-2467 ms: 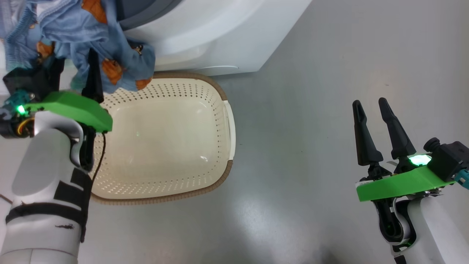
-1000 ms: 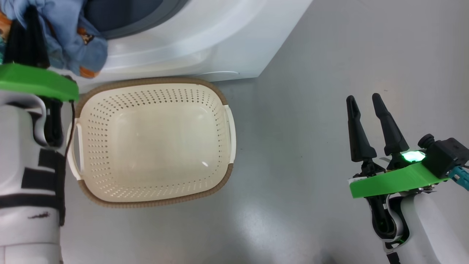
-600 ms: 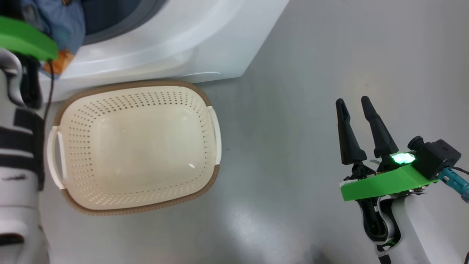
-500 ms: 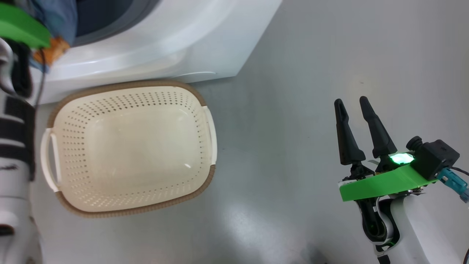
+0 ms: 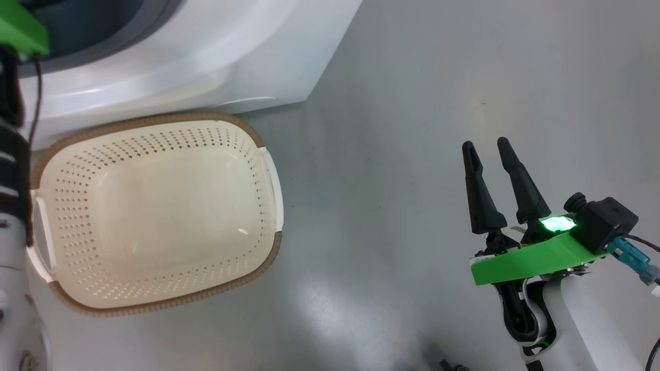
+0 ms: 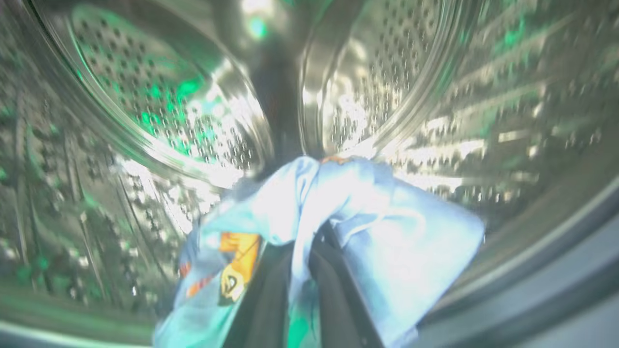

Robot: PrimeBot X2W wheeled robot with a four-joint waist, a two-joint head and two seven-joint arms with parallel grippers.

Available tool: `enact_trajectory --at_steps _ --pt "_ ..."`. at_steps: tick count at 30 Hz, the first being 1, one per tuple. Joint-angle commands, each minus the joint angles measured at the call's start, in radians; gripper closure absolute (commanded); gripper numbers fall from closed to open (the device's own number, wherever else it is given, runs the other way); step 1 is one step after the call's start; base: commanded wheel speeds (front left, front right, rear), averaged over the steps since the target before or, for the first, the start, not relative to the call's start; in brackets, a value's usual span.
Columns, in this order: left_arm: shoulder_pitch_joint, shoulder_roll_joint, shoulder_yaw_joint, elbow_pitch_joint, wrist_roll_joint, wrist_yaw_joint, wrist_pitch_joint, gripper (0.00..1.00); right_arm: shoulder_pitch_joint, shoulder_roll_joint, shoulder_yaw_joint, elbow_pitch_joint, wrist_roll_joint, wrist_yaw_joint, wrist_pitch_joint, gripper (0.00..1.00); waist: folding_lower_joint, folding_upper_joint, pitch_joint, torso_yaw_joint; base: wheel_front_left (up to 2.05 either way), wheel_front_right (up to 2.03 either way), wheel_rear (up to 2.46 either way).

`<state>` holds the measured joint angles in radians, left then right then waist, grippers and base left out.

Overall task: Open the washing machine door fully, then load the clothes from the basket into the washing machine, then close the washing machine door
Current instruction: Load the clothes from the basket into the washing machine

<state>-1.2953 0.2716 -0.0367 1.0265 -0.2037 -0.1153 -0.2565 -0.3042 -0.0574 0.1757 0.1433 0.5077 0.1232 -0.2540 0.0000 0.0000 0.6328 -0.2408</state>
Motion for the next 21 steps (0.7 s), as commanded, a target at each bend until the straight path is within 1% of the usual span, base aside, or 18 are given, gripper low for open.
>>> enact_trajectory --at_steps 1,4,5,6,7,11,15,21 --pt "0.013 0.052 0.002 -0.004 0.005 -0.006 -0.005 1.00 -0.005 0.005 0.022 -0.018 0.010 0.008 -0.008 0.00 0.0000 0.0000 -0.001 -0.001 0.00 0.00 0.00" --pt "-0.009 0.062 -0.017 0.077 0.015 -0.008 -0.005 0.76 -0.005 0.006 0.022 -0.017 0.011 0.008 -0.008 0.00 0.0000 0.0000 -0.002 0.000 0.00 0.00 0.00" --pt "-0.018 0.063 -0.020 0.104 0.014 -0.009 -0.005 0.60 -0.005 0.006 0.021 -0.016 0.011 0.008 -0.008 0.00 0.0000 0.0000 -0.003 0.002 0.00 0.00 0.00" --pt "-0.028 0.064 -0.026 0.120 0.017 -0.009 -0.005 0.53 -0.005 0.006 0.020 -0.016 0.011 0.008 -0.008 0.00 0.0000 0.0000 -0.004 0.004 0.00 0.00 0.00" --pt "-0.044 0.065 -0.032 0.148 0.017 -0.010 -0.005 0.00 -0.004 0.007 0.018 -0.014 0.012 0.008 -0.008 0.00 0.0000 0.0000 -0.008 0.009 0.00 0.00 0.00" --pt "-0.061 0.062 -0.046 0.191 0.016 -0.012 -0.005 0.00 -0.004 0.007 0.020 -0.011 0.015 0.008 -0.008 0.00 0.0000 0.0000 -0.022 0.021 0.00 0.00 0.00" --pt "-0.056 0.052 -0.050 0.205 0.003 -0.013 -0.005 0.00 -0.003 0.007 0.021 -0.009 0.016 0.008 -0.008 0.00 0.0000 0.0000 -0.036 0.032 0.00 0.00 0.00" --pt "-0.007 0.027 -0.037 0.161 -0.039 -0.015 -0.005 0.00 0.003 0.007 0.011 -0.006 0.008 0.008 -0.008 0.00 0.0000 0.0000 -0.061 0.052 0.00 0.00 0.00"
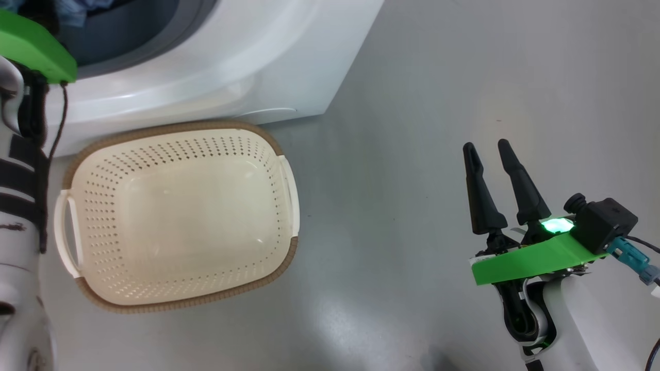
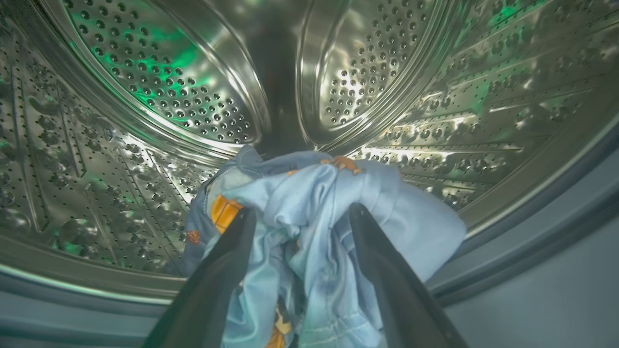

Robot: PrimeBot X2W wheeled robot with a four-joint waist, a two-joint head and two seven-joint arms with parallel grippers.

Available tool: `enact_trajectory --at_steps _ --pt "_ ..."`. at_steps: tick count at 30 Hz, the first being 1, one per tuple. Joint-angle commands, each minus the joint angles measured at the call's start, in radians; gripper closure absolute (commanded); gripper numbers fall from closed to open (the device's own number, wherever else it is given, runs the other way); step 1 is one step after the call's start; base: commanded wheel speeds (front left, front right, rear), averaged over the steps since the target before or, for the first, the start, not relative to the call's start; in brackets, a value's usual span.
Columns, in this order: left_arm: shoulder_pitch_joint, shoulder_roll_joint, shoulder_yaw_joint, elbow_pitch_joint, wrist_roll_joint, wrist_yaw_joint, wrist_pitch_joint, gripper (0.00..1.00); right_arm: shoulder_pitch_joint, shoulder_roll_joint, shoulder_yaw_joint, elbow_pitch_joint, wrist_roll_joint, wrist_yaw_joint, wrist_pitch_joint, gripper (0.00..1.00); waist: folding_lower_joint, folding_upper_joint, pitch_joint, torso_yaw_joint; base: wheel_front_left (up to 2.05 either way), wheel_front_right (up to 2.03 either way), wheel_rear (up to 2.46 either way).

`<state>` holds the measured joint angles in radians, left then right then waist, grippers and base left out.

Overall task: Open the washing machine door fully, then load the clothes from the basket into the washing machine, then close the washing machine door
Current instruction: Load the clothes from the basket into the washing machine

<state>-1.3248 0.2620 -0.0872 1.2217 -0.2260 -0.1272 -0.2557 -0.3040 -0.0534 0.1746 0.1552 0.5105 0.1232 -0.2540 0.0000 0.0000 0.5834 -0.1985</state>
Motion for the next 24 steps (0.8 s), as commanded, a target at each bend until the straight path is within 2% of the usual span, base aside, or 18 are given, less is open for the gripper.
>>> enact_trajectory --at_steps 1,13,24 --pt "0.035 0.032 0.015 -0.045 -0.024 -0.003 -0.006 0.00 0.004 0.003 0.011 -0.018 0.004 0.008 -0.008 0.00 0.0000 0.0000 -0.016 0.014 0.00 0.00 0.00" --pt "0.261 -0.019 0.039 -0.261 -0.127 -0.003 -0.006 0.00 0.035 -0.020 -0.001 -0.009 0.000 0.008 -0.008 0.00 0.0000 0.0000 -0.105 0.055 0.00 0.00 0.00" --pt "0.485 -0.048 0.091 -0.444 -0.079 -0.003 -0.006 0.00 0.082 -0.064 -0.015 0.000 0.002 0.008 -0.008 0.00 0.0000 0.0000 -0.206 0.105 0.00 0.00 0.00"
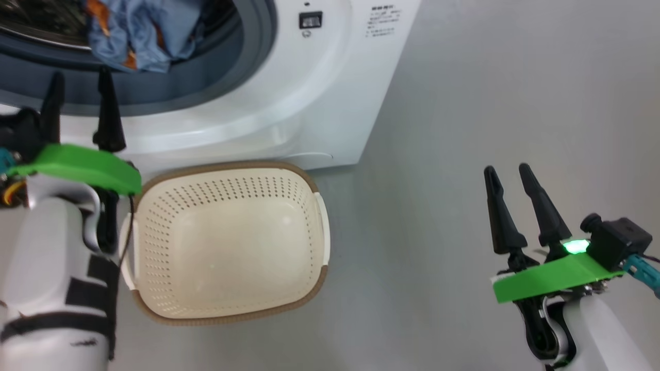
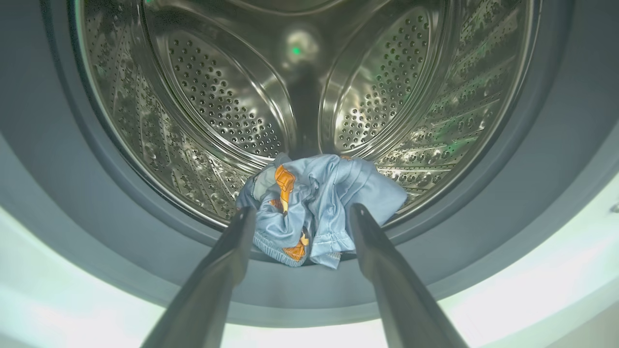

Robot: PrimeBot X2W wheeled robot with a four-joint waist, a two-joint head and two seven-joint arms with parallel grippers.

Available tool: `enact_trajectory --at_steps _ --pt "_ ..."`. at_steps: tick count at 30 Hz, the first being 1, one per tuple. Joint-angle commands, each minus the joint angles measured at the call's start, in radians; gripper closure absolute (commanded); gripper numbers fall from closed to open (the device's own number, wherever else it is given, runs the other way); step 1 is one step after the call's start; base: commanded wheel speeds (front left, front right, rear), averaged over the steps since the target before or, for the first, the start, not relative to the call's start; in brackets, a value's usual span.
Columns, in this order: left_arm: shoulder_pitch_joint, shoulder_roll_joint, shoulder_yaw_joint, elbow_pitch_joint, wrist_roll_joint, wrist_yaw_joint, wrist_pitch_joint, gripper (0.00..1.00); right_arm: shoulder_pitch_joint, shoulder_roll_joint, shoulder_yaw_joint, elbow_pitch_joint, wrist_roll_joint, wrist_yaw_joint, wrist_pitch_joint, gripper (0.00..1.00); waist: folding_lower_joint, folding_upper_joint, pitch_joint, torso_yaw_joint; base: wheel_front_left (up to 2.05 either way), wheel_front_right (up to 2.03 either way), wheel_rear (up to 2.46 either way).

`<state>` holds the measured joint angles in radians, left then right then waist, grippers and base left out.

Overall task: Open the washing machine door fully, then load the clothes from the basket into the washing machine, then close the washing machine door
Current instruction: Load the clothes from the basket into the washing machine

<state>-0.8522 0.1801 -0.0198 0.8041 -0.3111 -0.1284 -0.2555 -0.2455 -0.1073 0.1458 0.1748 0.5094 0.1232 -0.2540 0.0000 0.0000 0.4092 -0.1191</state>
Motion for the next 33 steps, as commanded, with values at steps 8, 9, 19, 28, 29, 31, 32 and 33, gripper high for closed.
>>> enact_trajectory --at_steps 8,9,19,28,29,31,32,33 --pt "0.162 -0.010 0.056 -0.128 0.063 -0.002 -0.006 0.00 0.070 -0.043 0.006 -0.011 0.007 0.008 -0.008 0.00 0.0000 0.0000 -0.108 0.063 0.00 0.00 0.00" --pt "0.180 -0.014 0.058 -0.140 0.068 -0.002 -0.006 0.00 0.075 -0.046 0.006 -0.009 0.007 0.008 -0.008 0.00 0.0000 0.0000 -0.117 0.066 0.00 0.00 0.00" --pt "0.372 -0.057 0.070 -0.263 0.105 -0.002 -0.006 0.00 0.141 -0.065 -0.009 -0.002 0.016 0.008 -0.008 0.00 0.0000 0.0000 -0.206 0.095 0.00 0.00 0.00" --pt "0.541 -0.082 0.080 -0.360 0.107 -0.002 -0.006 0.00 0.208 -0.073 -0.030 -0.005 0.020 0.008 -0.008 0.00 0.0000 0.0000 -0.266 0.118 0.00 0.00 0.00" --pt "0.558 -0.084 0.083 -0.372 0.111 -0.002 -0.006 0.00 0.215 -0.074 -0.032 -0.005 0.021 0.008 -0.008 0.00 0.0000 0.0000 -0.273 0.121 0.00 0.00 0.00" --pt "0.594 -0.087 0.084 -0.394 0.116 -0.002 -0.006 0.00 0.232 -0.074 -0.037 -0.005 0.021 0.008 -0.008 0.00 0.0000 0.0000 -0.290 0.126 0.00 0.00 0.00" --pt "0.612 -0.089 0.084 -0.406 0.119 -0.002 -0.006 0.00 0.242 -0.075 -0.039 -0.005 0.021 0.008 -0.008 0.00 0.0000 0.0000 -0.298 0.129 0.00 0.00 0.00" --pt "0.631 -0.090 0.084 -0.419 0.121 -0.002 -0.006 0.00 0.251 -0.076 -0.041 -0.005 0.022 0.008 -0.008 0.00 0.0000 0.0000 -0.306 0.131 0.00 0.00 0.00"
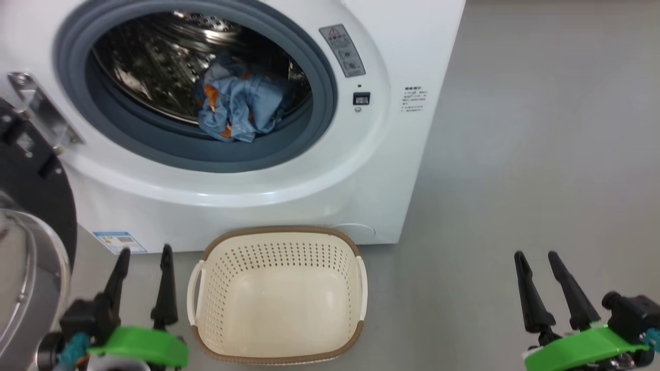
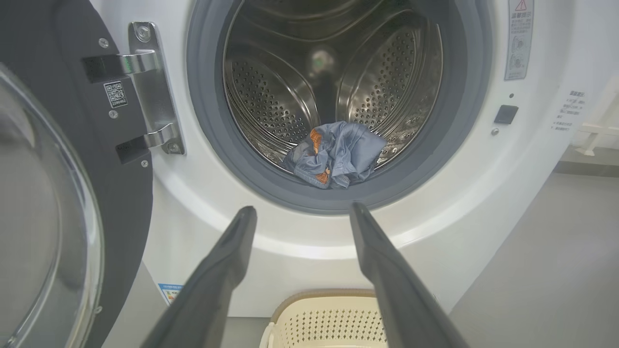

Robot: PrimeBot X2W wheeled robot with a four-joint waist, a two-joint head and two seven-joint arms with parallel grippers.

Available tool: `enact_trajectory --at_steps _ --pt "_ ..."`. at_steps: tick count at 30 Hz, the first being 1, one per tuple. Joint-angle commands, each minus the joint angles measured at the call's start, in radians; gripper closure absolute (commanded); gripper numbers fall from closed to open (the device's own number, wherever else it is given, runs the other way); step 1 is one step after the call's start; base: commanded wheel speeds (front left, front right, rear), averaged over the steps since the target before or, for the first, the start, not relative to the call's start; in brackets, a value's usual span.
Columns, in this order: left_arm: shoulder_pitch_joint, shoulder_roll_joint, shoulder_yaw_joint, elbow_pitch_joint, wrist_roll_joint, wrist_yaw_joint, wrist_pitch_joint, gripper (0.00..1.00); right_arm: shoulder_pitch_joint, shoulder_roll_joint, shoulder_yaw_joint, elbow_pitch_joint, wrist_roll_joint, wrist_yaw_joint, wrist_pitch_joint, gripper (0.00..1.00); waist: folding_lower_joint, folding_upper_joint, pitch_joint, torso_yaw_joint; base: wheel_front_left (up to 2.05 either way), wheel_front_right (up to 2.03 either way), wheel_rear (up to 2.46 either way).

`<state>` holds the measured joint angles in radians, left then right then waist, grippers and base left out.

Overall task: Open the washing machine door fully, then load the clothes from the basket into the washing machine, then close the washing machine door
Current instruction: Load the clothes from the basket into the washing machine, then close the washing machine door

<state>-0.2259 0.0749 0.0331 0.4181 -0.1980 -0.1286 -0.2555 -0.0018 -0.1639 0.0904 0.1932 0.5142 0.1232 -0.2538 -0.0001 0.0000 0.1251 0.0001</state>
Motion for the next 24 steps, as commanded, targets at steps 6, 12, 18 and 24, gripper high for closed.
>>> enact_trajectory --at_steps 6,12,18,24 --pt "0.079 0.012 0.043 -0.088 0.005 -0.002 -0.006 0.00 0.045 -0.022 0.004 -0.024 0.019 0.008 -0.008 0.00 0.0001 0.0000 -0.049 0.024 0.00 0.00 0.00" --pt "0.133 0.009 0.048 -0.122 0.004 -0.002 -0.006 0.00 0.074 -0.024 -0.001 -0.021 0.020 0.008 -0.008 0.00 0.0001 0.0000 -0.079 0.032 0.00 0.00 0.00" --pt "0.153 0.006 0.047 -0.126 0.004 -0.002 -0.006 0.00 0.085 -0.025 0.003 -0.020 0.021 0.008 -0.008 0.00 0.0001 0.0000 -0.095 0.029 0.00 0.00 0.00" --pt "0.153 0.007 0.043 -0.122 0.003 -0.002 -0.006 0.00 0.092 -0.026 0.002 -0.024 0.021 0.008 -0.008 0.00 0.0001 0.0000 -0.103 0.026 0.00 0.00 0.00"
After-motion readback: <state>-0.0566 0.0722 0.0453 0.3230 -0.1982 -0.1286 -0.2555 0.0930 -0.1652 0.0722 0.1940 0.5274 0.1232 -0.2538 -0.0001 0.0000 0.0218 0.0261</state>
